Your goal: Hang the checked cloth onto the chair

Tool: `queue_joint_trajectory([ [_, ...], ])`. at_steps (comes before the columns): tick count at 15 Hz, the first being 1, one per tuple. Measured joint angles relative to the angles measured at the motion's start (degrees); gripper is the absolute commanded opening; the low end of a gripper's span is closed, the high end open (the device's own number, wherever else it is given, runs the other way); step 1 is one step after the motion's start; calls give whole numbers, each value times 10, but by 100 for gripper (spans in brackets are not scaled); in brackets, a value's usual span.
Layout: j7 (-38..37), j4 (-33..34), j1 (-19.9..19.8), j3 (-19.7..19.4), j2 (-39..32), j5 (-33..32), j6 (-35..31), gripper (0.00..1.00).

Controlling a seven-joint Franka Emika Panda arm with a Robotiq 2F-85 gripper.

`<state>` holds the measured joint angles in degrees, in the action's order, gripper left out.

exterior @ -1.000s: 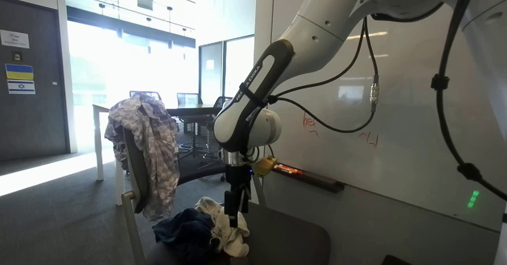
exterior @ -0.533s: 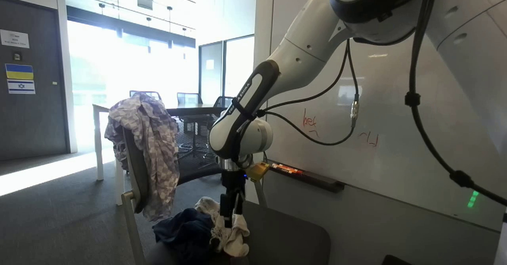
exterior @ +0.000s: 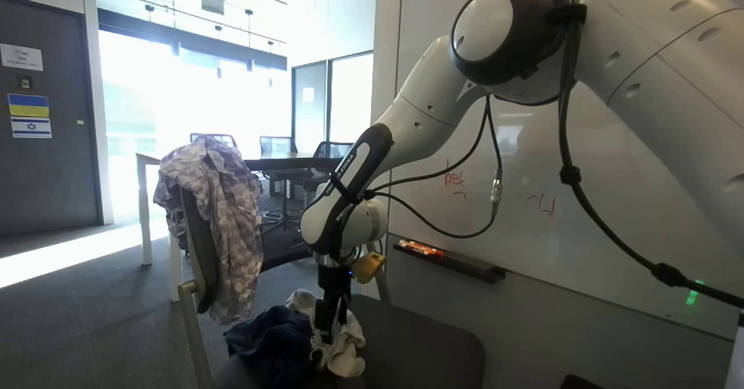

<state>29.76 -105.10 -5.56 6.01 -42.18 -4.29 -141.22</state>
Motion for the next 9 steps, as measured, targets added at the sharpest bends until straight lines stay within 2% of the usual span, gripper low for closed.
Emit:
queue_joint_trajectory([
  [1, -2, 5, 1, -1, -7, -3, -4, 75],
  [2, -4, 9, 2, -1, -12, -6, -6, 74],
  [5, -8, 14, 2, -1, -16, -9, -6, 49],
  [9, -17, 14, 2, -1, -13, -9, -6, 22],
])
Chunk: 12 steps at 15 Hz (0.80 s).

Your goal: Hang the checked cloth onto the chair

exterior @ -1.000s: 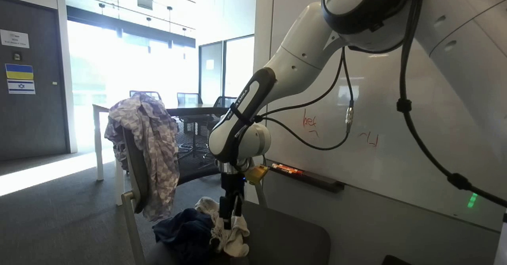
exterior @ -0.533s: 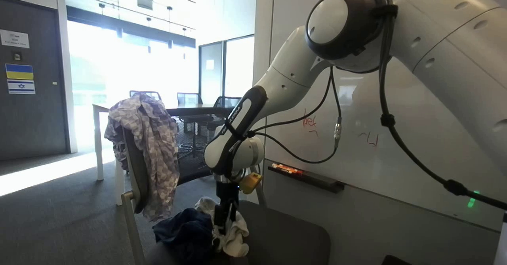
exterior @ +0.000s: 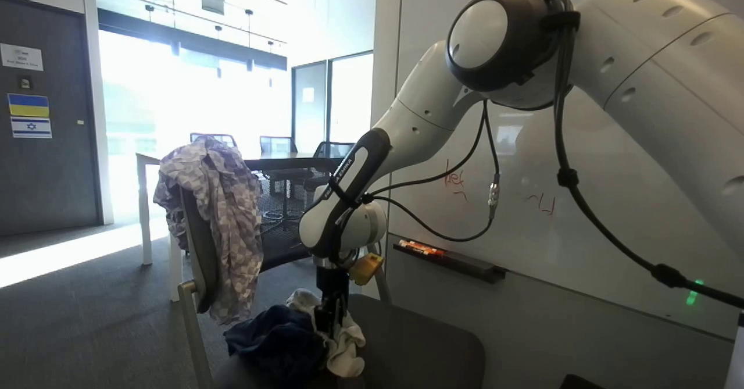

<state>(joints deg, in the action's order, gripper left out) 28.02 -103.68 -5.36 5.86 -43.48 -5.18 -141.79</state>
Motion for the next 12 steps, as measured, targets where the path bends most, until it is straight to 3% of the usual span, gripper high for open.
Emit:
queue_joint_trajectory([
  [3, -12, -1, 0, -1, 2, 0, 0, 1],
  [8, -51, -19, 2, -1, 17, 0, 2, 4],
  [12, -112, -74, 19, -5, 70, 0, 2, 4],
])
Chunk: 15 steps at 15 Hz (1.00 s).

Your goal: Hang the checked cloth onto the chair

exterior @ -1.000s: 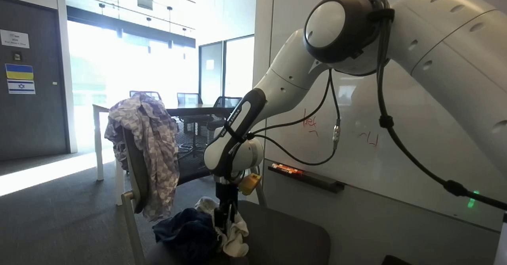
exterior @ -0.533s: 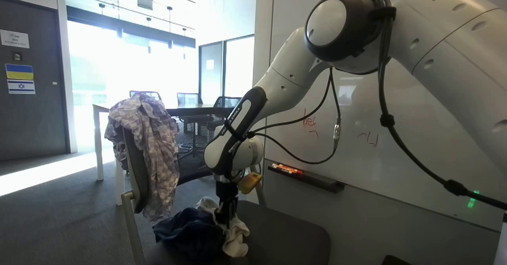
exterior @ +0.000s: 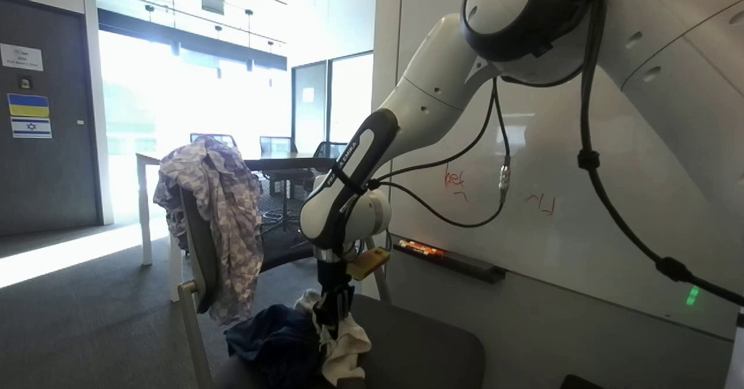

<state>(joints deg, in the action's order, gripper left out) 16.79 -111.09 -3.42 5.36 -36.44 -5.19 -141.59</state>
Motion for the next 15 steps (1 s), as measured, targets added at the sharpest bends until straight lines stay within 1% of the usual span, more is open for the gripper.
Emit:
queue_joint_trajectory([
  [3, -49, -54, 27, -4, 71, -8, 1, 4],
  [7, -130, -105, 79, -18, 180, -65, 2, 4],
  [9, -173, -114, 101, -23, 232, -107, 5, 4],
  [12, -249, -110, 123, -23, 297, -179, 16, 4],
  [15, -340, -98, 142, -9, 343, -264, 36, 4],
])
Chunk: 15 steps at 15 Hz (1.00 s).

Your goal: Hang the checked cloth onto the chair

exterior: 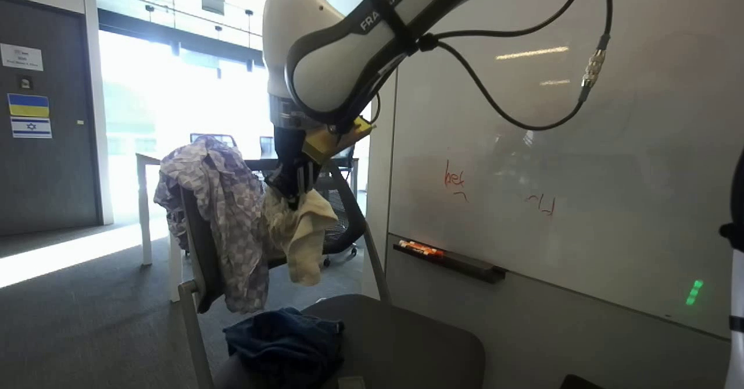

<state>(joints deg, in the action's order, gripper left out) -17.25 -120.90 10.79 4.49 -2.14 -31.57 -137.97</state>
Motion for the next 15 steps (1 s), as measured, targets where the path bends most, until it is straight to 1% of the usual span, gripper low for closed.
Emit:
queue_joint_trajectory([
  [3, -85, 37, 13, 31, 21, -91, 36, 4],
  [5, -134, 79, 18, 50, 13, -145, 81, 4],
  [7, -179, 130, 23, 60, -10, -189, 131, 4],
  [11, -225, 238, 43, 64, -74, -245, 218, 4],
  [15, -240, 316, 68, 64, -128, -282, 253, 4],
])
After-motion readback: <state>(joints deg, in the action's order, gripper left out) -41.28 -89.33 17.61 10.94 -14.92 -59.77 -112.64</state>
